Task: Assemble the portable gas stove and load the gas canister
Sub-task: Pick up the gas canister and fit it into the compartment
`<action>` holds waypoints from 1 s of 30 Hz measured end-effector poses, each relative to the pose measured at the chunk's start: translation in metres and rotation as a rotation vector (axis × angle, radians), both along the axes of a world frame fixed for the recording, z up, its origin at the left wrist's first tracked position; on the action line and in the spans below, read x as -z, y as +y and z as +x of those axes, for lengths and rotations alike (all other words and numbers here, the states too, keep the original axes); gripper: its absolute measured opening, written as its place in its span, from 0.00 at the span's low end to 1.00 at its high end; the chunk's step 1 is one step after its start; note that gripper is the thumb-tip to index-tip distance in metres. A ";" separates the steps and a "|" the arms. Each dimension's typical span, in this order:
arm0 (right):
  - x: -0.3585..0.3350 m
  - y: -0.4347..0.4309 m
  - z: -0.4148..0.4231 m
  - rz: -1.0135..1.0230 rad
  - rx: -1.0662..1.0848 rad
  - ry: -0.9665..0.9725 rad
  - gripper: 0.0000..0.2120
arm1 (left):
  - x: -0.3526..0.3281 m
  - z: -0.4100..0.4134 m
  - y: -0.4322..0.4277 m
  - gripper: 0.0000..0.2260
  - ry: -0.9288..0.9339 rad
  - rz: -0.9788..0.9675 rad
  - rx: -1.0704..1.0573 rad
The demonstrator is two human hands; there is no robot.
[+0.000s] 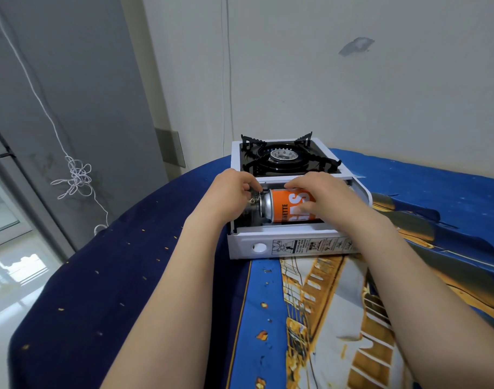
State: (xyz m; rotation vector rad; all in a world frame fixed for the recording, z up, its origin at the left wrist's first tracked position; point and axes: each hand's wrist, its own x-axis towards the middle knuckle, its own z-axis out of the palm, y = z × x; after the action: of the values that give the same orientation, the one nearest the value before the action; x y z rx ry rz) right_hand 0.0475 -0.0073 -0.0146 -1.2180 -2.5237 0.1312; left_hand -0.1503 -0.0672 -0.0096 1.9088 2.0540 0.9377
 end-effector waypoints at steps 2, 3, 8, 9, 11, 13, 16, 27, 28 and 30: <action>-0.001 0.000 0.001 0.012 -0.002 0.007 0.31 | 0.000 0.000 0.000 0.16 -0.009 0.005 -0.008; -0.001 0.000 0.002 0.025 0.001 0.008 0.33 | 0.000 0.001 0.000 0.16 -0.008 0.006 -0.009; 0.000 -0.001 -0.001 0.071 0.019 0.008 0.33 | 0.000 0.001 0.000 0.17 -0.013 -0.001 -0.016; 0.000 -0.001 -0.001 0.060 0.017 0.020 0.32 | 0.000 0.001 0.000 0.17 -0.014 -0.003 -0.015; 0.000 0.000 0.000 0.040 0.017 0.046 0.29 | 0.001 0.001 0.000 0.17 -0.010 -0.004 -0.010; 0.001 0.001 0.001 0.025 0.018 0.065 0.27 | 0.001 0.001 0.001 0.17 0.002 -0.006 -0.006; 0.001 0.000 0.003 0.008 0.021 0.083 0.29 | 0.001 0.001 0.001 0.18 0.012 -0.014 -0.003; 0.001 0.001 0.002 0.006 0.026 0.063 0.30 | 0.003 0.001 0.003 0.17 0.062 -0.002 0.014; 0.002 0.001 0.002 -0.004 0.025 0.076 0.29 | 0.003 0.001 0.003 0.17 0.067 -0.001 0.016; 0.002 0.001 0.004 -0.024 0.025 0.102 0.29 | 0.003 0.002 0.003 0.18 0.083 0.002 0.020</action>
State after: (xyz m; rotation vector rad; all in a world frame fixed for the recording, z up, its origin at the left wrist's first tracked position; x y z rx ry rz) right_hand 0.0511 -0.0063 -0.0166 -1.2202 -2.4256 0.2127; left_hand -0.1488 -0.0637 -0.0128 1.9972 2.0756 0.8700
